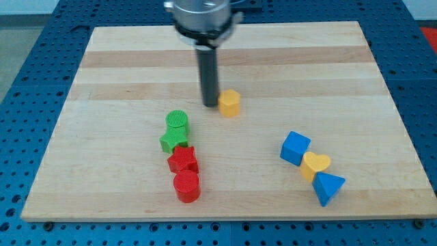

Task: Move the yellow hexagon to the blue cube

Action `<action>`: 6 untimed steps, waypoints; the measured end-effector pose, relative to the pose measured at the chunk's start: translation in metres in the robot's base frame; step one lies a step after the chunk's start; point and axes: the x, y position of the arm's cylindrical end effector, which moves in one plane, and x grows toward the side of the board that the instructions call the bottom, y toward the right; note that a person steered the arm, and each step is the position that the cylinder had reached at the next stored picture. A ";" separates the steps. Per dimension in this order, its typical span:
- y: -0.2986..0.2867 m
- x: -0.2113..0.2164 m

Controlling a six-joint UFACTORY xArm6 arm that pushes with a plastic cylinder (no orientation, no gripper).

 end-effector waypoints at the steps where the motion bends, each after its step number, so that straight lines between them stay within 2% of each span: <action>1: 0.048 0.018; 2: 0.090 0.024; 4: 0.091 0.001; 6: 0.147 -0.006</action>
